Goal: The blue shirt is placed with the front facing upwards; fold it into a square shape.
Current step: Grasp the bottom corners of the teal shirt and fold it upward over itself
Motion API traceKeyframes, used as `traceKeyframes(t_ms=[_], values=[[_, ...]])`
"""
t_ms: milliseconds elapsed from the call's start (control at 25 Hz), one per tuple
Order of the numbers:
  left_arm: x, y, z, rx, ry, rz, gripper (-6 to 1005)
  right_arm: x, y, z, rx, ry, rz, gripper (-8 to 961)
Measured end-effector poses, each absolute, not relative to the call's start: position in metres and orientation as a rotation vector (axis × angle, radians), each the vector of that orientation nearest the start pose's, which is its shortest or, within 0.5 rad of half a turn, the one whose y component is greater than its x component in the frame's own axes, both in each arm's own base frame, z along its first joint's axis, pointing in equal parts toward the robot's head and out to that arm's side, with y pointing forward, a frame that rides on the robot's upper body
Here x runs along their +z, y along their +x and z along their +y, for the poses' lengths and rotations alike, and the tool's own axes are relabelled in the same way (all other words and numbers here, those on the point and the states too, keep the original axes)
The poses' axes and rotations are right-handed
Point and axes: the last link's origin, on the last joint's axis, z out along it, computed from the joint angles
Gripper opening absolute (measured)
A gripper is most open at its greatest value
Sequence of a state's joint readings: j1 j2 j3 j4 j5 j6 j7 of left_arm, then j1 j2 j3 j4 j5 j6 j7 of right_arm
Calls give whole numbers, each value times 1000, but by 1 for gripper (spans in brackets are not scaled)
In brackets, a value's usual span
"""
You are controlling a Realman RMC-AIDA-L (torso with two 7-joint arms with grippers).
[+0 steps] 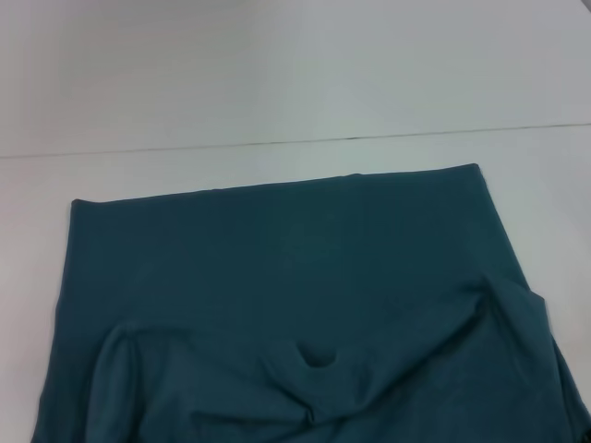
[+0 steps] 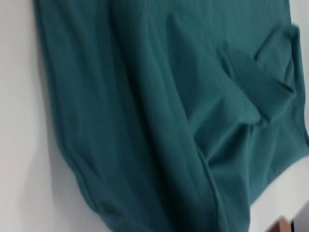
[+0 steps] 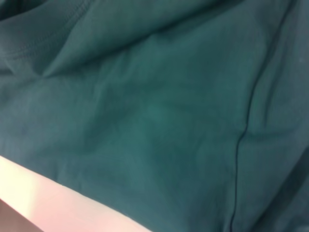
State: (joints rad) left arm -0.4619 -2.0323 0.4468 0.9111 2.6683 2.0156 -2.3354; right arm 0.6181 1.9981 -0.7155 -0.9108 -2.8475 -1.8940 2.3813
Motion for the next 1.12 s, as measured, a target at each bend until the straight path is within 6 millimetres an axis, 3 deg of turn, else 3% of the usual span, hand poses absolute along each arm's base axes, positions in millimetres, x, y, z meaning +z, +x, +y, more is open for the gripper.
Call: traceKeyframes(t_ms=[120,280,560,720,920,1120], values=[[66,-325,257,-155,-2310,-2130,17,63,300,305,-393,-2453,1835,19],[77,-316,299,-245,-2196,-2065,17,75,279,330,-44,-2476,1768,19],[81,-290,363,-285,-2100,-1986,17,104,275,371,368,-2271,1661,19],[77,-270,395,-291,-2091,-1916,17,109,280,391,431,-2129,1628,20],[66,-254,427,-236,-2010,-1837,16,101,284,411,429,-2040,1602,20],[50,-249,440,-187,-1937,-1793,16,80,280,427,363,-2035,1577,20]])
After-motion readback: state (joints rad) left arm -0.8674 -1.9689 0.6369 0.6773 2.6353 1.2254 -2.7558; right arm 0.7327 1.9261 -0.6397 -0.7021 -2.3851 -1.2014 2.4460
